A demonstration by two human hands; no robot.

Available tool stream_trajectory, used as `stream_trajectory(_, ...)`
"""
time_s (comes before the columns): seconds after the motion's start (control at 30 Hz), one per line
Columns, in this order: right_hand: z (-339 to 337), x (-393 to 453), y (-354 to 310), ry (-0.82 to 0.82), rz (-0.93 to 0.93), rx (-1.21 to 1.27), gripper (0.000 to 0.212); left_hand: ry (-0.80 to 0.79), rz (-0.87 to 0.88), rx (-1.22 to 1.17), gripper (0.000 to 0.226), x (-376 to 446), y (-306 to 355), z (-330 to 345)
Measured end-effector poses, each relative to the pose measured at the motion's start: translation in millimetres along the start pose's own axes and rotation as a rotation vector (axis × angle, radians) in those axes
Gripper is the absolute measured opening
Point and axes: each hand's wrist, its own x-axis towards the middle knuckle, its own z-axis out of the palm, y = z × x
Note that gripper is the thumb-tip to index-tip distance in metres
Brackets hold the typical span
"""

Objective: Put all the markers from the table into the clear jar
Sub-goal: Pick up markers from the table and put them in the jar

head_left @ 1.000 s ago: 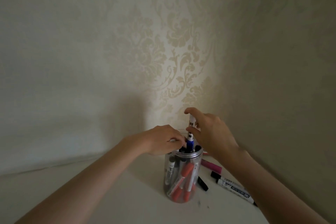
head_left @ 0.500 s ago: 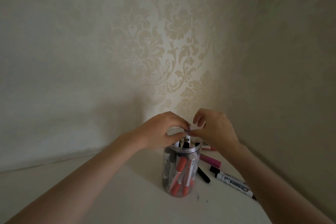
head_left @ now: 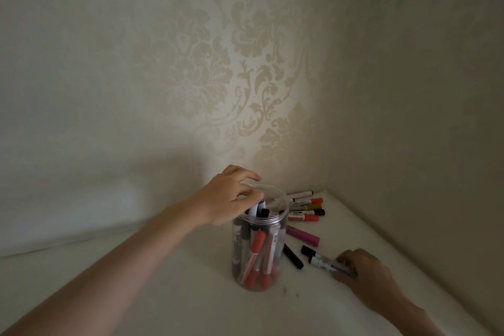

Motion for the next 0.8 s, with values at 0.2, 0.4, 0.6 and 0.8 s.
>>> stream_trajectory(0.2,-26.0,2.5,-13.9,-0.207,-0.096,-0.050,0.050,-0.217,-0.165,0.017,0.039,14.9,9.8,-6.1)
stream_trajectory(0.4,5.6,-12.1,-0.6,-0.176,-0.073,-0.043,0.064,-0.035,-0.044,-0.040,0.030,6.0,9.1,-10.4)
stream_trajectory(0.6,18.2,-35.7,-7.8,-0.047,-0.107,-0.387,0.028,0.023,-0.021,-0.042,0.026,-0.2,4.3,-7.2)
stream_trajectory(0.8,-77.7,-8.7,-46.3,0.085,-0.072,0.244,0.016,0.169,0.006,-0.247,0.016,-3.4,1.7,-13.4)
